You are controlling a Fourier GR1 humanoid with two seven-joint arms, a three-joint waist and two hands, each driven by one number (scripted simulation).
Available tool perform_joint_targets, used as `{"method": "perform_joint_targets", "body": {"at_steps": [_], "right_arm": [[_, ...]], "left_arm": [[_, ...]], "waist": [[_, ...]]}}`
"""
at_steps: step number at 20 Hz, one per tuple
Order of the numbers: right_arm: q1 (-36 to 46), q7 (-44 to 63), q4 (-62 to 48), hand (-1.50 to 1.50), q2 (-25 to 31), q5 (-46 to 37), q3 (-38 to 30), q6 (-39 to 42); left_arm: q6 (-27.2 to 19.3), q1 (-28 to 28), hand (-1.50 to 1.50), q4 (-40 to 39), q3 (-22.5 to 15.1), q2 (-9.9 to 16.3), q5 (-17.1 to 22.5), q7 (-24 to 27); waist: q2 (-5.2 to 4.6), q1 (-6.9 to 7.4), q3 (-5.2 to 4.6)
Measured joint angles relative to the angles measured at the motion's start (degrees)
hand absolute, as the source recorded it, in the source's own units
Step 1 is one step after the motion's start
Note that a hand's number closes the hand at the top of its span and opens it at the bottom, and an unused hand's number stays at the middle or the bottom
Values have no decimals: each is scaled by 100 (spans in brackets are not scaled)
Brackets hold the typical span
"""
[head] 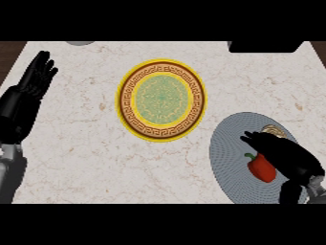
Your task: Pick the bell pepper from the placemat and place it in the plate
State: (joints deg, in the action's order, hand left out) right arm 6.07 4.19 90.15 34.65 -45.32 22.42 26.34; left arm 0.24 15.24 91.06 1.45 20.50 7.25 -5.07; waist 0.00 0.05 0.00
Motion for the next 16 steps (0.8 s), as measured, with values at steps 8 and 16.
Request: {"method": "perform_joint_targets", "body": {"at_steps": [8, 16], "right_arm": [[188, -355, -866, -150, -392, -704, -70, -255], [316, -985, -1164, 150, -773, -1044, -293, -1421]], "left_arm": [[110, 133, 0, -13, 126, -145, -160, -140], [158, 86, 0, 33, 190, -228, -252, -160]], "waist": [[11, 5, -9], [13, 5, -10]]}}
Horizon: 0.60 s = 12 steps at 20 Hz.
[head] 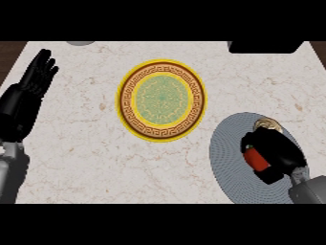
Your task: Pick the bell pepper from the placemat and place it in the plate
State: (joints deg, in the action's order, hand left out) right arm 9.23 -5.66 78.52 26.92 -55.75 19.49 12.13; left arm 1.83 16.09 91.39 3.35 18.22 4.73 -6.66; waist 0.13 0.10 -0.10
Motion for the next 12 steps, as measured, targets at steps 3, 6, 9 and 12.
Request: {"method": "perform_joint_targets", "body": {"at_steps": [3, 6, 9, 12], "right_arm": [[24, -236, -55, 150, -67, -136, -112, -519], [-230, 539, 91, 150, -238, -259, -447, -809], [-687, 1605, 59, 150, -349, -333, -1050, -1112], [-1166, 2644, 390, 150, -536, -486, -1488, -1433]], "left_arm": [[122, -43, 0, 77, 103, 70, 84, -37], [88, -106, 0, 81, 132, 68, 45, -26], [2, -192, 0, 97, 238, 117, 12, -66], [-32, -303, 0, 104, 310, 138, 5, -54]], "waist": [[-4, 3, 5], [19, -101, 4], [69, -361, -3], [98, -483, -14]]}}
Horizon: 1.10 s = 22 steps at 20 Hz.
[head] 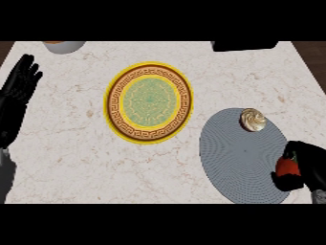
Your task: Pick the bell pepper from the placemat and place it in the plate
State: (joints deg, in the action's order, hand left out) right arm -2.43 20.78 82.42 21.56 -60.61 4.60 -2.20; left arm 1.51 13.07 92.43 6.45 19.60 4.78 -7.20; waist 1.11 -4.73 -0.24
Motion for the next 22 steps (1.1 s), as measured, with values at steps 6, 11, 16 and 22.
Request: {"method": "perform_joint_targets", "body": {"at_steps": [6, 11, 16, 22], "right_arm": [[-1037, 1414, 1993, 150, -728, -569, 333, -274], [-1156, 1900, 3552, 150, -1228, -1044, 1166, -196], [-696, 2324, 4229, 150, -1792, -1487, 2052, -21], [820, 3276, 3666, 150, -2068, -1546, 2645, 260]], "left_arm": [[107, -105, 0, 103, -30, -27, 57, 45], [73, -5, 0, 178, -183, -135, -25, -12], [133, 92, 0, 104, -159, -130, -25, 12], [92, 197, 0, 37, -257, -301, -148, 34]], "waist": [[-27, 154, 3], [-51, 292, 8], [-84, 416, 13], [-110, 497, 19]]}}
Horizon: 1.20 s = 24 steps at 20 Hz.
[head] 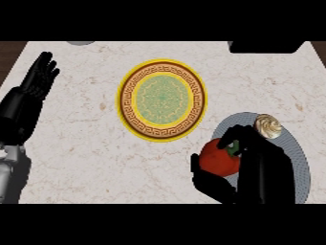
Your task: Pick the bell pepper from the placemat and place it in the plate
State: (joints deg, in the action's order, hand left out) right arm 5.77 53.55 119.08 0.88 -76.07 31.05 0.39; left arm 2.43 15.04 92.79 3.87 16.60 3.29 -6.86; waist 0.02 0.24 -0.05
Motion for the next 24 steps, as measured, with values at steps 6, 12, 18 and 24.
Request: {"method": "perform_joint_targets", "body": {"at_steps": [6, 12, 18, 24], "right_arm": [[1741, 507, -1304, 150, -56, 731, -142, -234], [3139, 430, -3085, 150, -67, 1623, -536, -972], [4110, 297, -5056, 150, -73, 2217, -639, -1931], [4857, -168, -6949, 150, -76, 2838, -651, -2647]], "left_arm": [[136, 133, 0, -25, 63, 43, 54, -88], [171, 265, 0, -197, 68, -6, 12, -4], [171, 386, 0, -233, 35, -71, -28, -36], [189, 293, 0, -210, -40, -155, -106, 87]], "waist": [[-17, 68, 2], [-40, 124, 3], [-51, 181, 4], [-76, 274, 4]]}}
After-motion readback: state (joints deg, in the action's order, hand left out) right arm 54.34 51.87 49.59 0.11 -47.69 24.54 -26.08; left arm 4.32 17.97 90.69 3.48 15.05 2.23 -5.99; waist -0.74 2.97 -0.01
